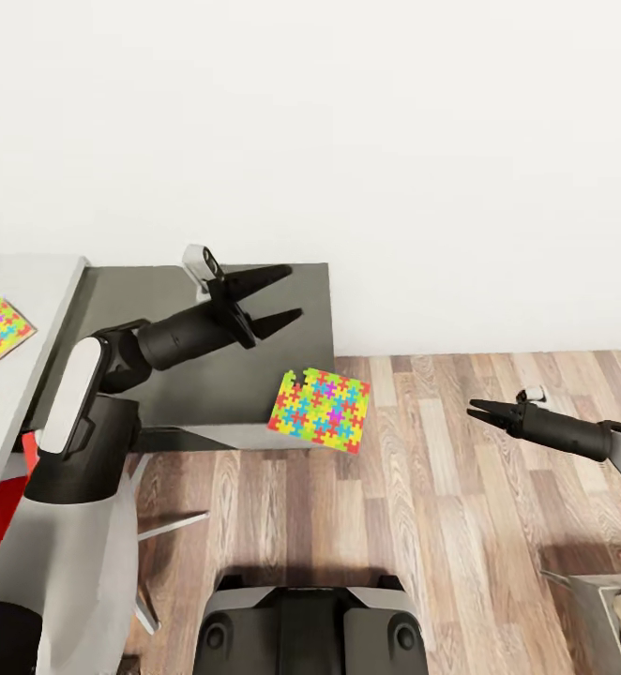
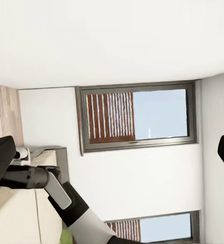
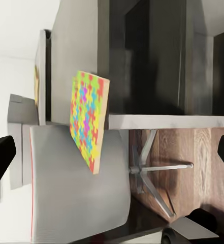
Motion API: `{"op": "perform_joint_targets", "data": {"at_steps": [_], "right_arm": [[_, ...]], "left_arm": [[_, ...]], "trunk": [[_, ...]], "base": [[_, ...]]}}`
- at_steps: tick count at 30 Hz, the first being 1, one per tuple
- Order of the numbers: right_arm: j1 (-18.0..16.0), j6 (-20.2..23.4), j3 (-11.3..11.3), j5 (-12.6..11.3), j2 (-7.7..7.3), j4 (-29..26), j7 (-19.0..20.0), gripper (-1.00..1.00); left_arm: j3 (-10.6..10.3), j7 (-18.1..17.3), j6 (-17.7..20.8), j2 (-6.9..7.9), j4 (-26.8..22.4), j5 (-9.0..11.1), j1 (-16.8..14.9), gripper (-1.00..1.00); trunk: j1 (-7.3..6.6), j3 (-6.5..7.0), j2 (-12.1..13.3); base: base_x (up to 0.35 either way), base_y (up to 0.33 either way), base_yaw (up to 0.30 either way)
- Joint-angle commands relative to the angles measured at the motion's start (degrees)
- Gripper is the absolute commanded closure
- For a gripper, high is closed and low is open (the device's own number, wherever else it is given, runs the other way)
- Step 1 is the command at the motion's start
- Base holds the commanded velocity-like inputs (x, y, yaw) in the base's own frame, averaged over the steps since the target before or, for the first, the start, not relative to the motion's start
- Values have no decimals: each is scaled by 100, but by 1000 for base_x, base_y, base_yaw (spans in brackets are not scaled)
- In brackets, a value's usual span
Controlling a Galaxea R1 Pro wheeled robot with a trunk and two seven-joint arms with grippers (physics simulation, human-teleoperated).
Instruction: Put all the toys in the child's room - the three board games (two on the bed and one on the table), the two jigsaw puzzles on the table, and the tennis ball on the table - inside the toy box on the table in the child's room.
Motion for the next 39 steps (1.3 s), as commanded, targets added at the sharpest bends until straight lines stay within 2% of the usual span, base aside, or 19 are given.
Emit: {"op": "perform_joint_targets", "data": {"at_steps": [1, 17, 29, 39], "right_arm": [[-3, 37, 19, -43, -8, 2, -1, -100], [-2, 37, 20, -42, -187, -1, 182, -100], [-4, 35, 13, -41, -291, 25, 428, -100], [-4, 37, 12, -44, -324, 26, 467, -100]], "left_arm": [[-5, 56, 4, 1, 0, 60, -6, -100], [-14, 145, 5, 0, 0, 59, -9, -100], [-17, 572, -8, -68, 0, 58, -18, -100], [9, 749, -18, -28, 0, 63, -20, -100]], "trunk": [[3, -5, -9], [3, 18, -9], [3, 21, -9], [3, 21, -9]], "base": [[0, 0, 279], [0, 0, 232], [0, 0, 49], [0, 0, 10]]}}
